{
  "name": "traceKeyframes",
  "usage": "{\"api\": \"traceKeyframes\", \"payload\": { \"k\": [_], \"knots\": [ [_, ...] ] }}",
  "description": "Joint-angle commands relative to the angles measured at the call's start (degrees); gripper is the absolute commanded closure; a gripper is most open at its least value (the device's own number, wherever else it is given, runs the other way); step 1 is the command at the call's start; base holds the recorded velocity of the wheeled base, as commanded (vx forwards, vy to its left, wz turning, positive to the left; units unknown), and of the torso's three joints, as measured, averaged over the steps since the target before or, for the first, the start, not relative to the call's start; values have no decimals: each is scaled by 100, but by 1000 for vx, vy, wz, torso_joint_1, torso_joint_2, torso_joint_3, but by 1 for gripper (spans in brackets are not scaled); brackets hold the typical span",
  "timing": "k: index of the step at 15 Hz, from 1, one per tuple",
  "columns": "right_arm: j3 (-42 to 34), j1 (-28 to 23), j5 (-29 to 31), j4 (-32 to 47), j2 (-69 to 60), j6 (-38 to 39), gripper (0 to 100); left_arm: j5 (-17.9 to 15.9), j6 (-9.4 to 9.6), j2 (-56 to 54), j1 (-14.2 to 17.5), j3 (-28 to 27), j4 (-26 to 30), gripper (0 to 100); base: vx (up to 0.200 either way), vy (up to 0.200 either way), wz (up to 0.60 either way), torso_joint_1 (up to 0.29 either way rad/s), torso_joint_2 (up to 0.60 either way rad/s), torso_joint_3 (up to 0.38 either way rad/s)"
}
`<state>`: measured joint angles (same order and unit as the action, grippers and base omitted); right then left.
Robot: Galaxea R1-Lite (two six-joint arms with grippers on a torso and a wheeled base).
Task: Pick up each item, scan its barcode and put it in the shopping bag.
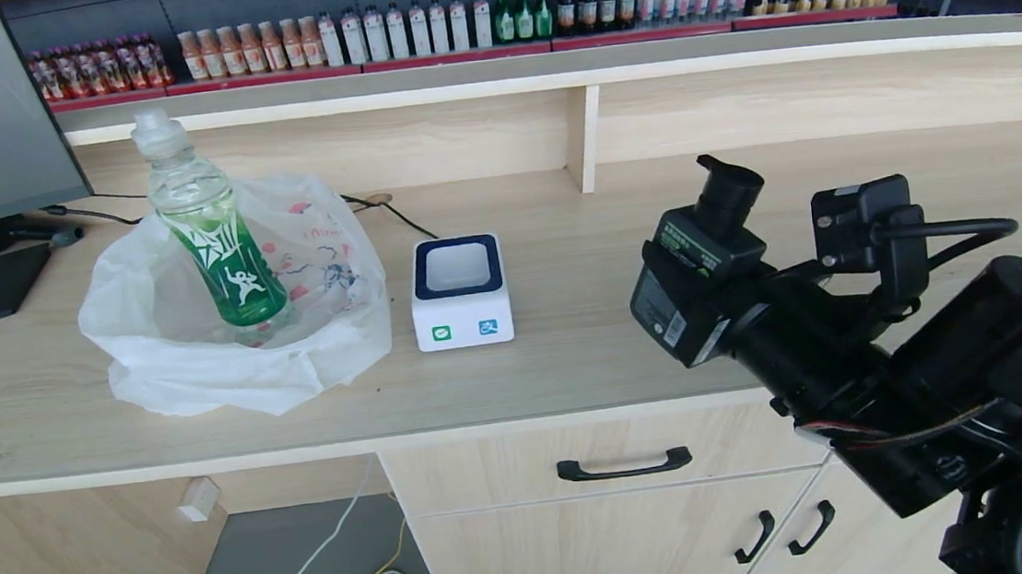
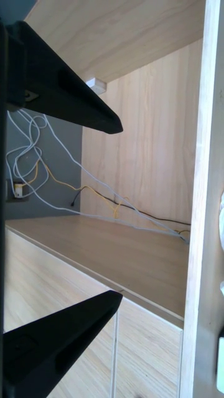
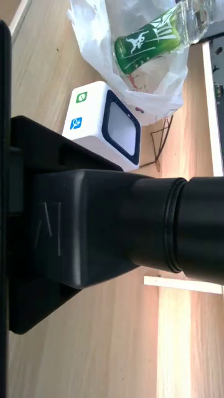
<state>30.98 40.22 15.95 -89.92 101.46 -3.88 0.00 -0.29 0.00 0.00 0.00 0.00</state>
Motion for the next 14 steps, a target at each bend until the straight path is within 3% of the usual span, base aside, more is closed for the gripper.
{"api": "traceKeyframes", "payload": {
  "k": [1,5,14],
  "knots": [
    [49,13,172,-8,-74,1,100,0,-6,0,0,0,0,0,0,0,0,0,0,0],
    [-13,-5,234,-8,-346,45,100,0,3,0,0,0,0,0,0,0,0,0,0,0],
    [-83,30,234,-8,-628,45,100,0,-6,0,0,0,0,0,0,200,0,5,2,4]
  ]
}}
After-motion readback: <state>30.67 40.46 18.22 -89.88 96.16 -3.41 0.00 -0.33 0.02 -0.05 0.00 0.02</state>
